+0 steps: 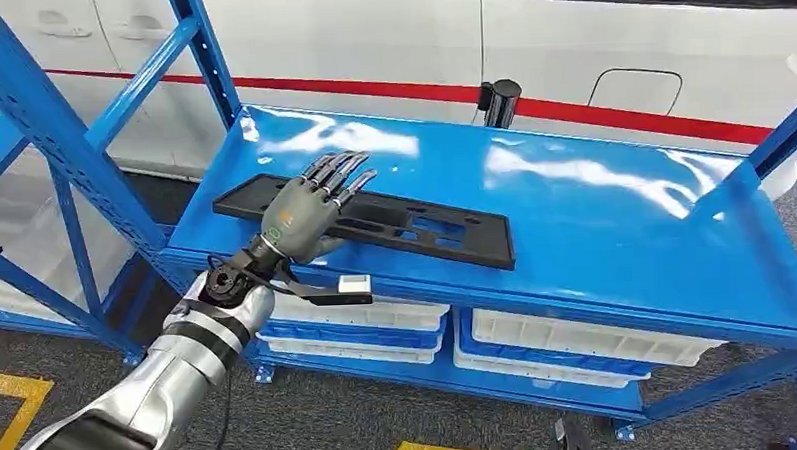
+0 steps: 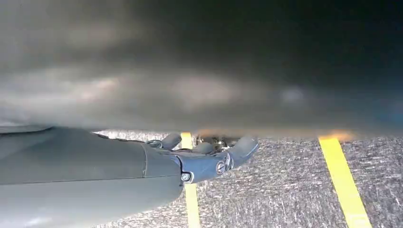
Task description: Take the parts from the cabinet and place them on the table.
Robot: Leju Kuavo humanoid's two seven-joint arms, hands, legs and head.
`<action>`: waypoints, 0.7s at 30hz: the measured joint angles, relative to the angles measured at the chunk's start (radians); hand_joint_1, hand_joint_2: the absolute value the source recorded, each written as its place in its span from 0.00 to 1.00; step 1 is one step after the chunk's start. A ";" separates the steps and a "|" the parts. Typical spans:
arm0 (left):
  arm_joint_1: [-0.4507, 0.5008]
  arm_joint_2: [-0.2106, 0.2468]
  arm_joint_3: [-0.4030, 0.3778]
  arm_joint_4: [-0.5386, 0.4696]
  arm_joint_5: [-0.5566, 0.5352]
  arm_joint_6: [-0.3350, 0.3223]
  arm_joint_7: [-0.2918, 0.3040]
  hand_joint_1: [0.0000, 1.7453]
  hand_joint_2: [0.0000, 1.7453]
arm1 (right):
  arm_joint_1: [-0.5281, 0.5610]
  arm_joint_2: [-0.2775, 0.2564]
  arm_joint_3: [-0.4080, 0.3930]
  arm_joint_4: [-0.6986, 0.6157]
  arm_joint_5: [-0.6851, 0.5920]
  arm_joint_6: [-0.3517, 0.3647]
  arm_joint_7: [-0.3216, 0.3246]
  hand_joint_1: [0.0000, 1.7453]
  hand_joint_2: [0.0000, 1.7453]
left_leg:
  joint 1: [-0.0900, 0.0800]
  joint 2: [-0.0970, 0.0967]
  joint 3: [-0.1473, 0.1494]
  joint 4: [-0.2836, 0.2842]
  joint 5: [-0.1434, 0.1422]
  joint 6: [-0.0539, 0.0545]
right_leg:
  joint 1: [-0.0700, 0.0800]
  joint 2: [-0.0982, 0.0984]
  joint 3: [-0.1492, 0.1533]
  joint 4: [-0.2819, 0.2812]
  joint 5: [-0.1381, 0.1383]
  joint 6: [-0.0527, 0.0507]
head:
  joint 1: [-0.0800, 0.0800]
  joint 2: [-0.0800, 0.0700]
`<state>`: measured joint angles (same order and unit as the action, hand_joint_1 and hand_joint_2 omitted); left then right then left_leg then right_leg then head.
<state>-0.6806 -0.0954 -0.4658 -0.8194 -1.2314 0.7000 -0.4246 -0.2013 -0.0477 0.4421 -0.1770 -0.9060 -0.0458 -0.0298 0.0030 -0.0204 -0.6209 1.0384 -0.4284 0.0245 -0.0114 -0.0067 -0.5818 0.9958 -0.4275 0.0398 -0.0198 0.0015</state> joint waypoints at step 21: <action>-0.005 -0.010 0.013 0.090 0.071 0.000 -0.013 1.00 0.00 | -0.002 0.000 0.006 0.000 0.005 0.000 0.008 0.00 0.00 | 0.000 0.000 -0.001 0.000 0.000 0.000 | 0.000 0.000 -0.001 0.000 0.000 0.000 | 0.000 0.000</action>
<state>-0.6851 -0.1053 -0.4524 -0.7290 -1.1601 0.7000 -0.4379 -0.2030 -0.0477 0.4486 -0.1770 -0.9007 -0.0458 -0.0221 0.0033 -0.0201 -0.6217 1.0384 -0.4284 0.0244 -0.0113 -0.0062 -0.5832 0.9958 -0.4276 0.0398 -0.0198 0.0015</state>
